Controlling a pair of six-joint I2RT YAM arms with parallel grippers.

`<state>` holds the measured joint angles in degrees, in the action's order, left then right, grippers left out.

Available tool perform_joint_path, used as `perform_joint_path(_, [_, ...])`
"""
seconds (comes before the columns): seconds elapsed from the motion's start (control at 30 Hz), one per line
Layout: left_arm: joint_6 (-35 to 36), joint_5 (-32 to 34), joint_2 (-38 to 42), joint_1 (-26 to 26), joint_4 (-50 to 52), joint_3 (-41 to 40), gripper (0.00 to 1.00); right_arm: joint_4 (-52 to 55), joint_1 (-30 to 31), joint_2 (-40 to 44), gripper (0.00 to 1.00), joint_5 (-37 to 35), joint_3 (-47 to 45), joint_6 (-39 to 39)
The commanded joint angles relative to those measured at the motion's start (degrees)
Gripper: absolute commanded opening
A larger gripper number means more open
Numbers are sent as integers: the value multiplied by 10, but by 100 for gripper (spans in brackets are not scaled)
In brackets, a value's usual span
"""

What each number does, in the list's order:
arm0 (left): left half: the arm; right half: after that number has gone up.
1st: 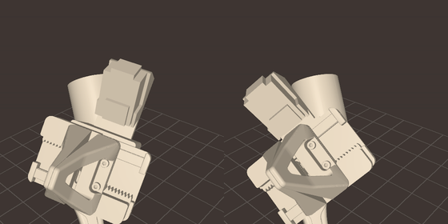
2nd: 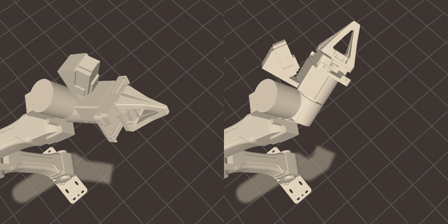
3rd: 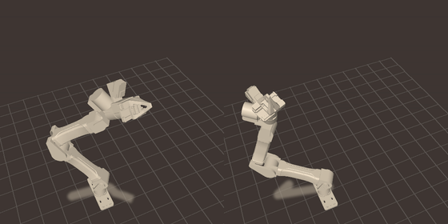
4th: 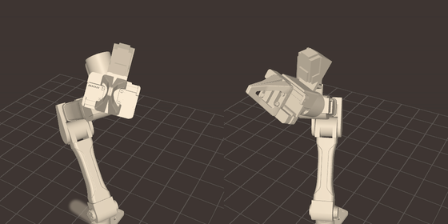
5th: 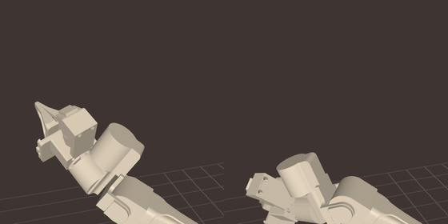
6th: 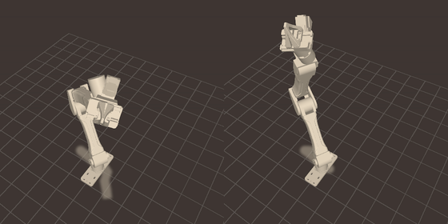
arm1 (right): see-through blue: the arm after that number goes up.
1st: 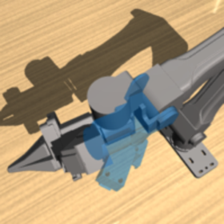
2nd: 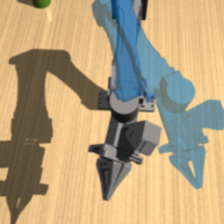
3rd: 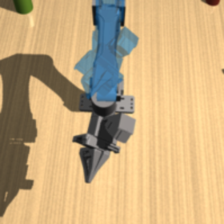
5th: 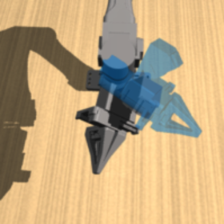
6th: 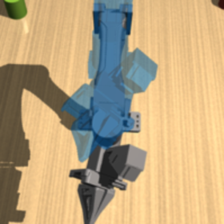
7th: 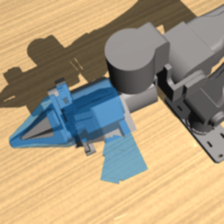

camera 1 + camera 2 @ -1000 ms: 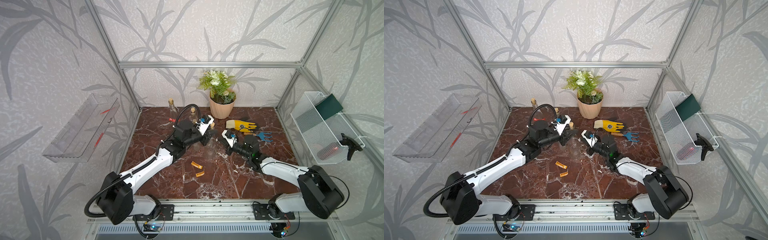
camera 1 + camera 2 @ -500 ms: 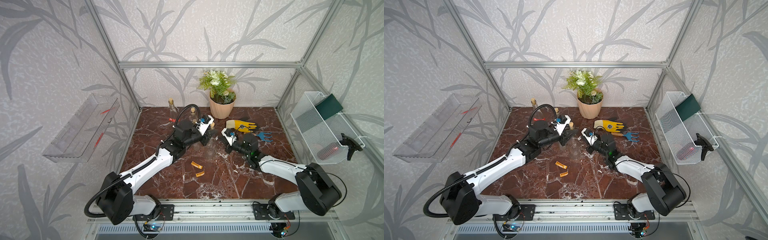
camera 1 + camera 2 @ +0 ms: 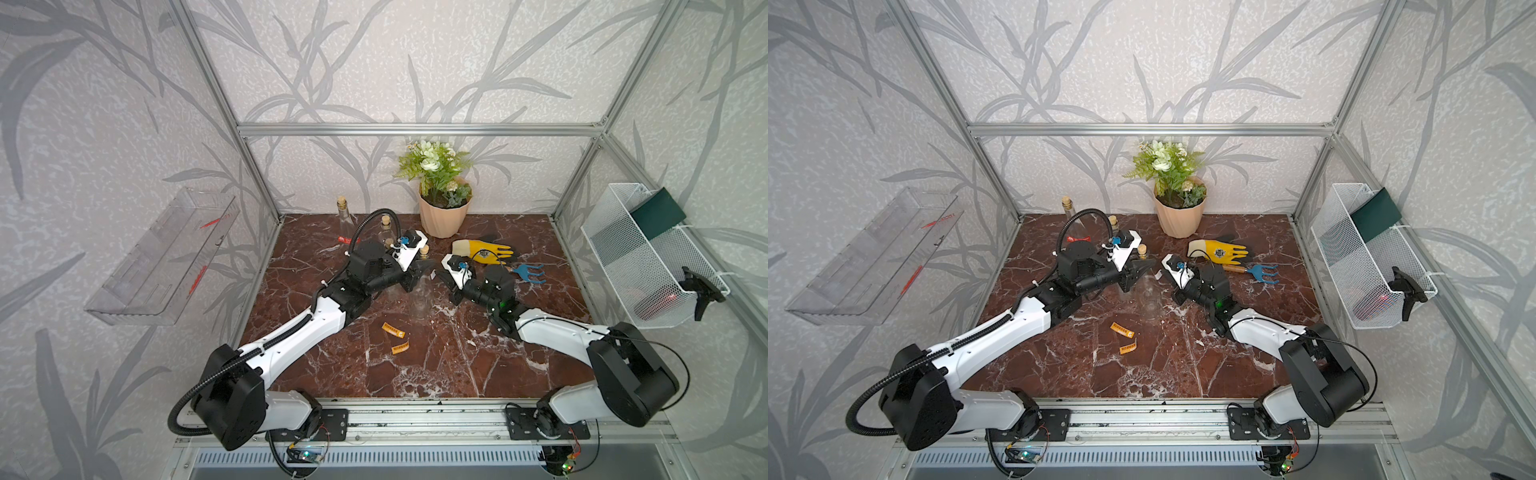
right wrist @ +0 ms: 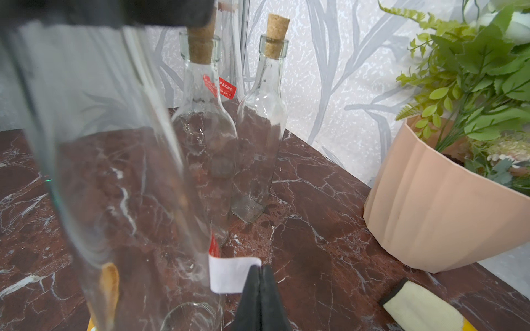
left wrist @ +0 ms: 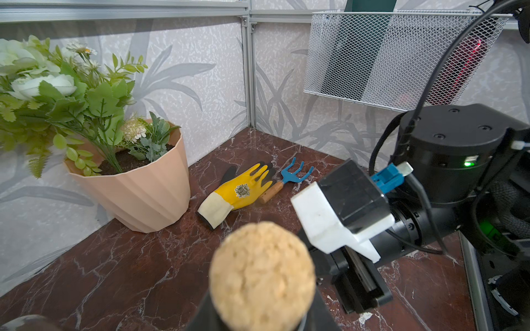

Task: Remove the label from the bottle
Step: Tear open the label from the bottle.

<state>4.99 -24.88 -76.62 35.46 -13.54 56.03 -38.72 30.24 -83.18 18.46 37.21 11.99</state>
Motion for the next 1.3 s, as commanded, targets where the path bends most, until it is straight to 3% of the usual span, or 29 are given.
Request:
perform_joint_path(0.0, [15, 7, 5, 1, 39, -16, 8, -6, -4, -8, 0, -4, 21, -2])
perform_joint_path(1.27, [21, 12, 2, 3, 41, -16, 8, -15, -13, -89, 0, 16, 82, -3])
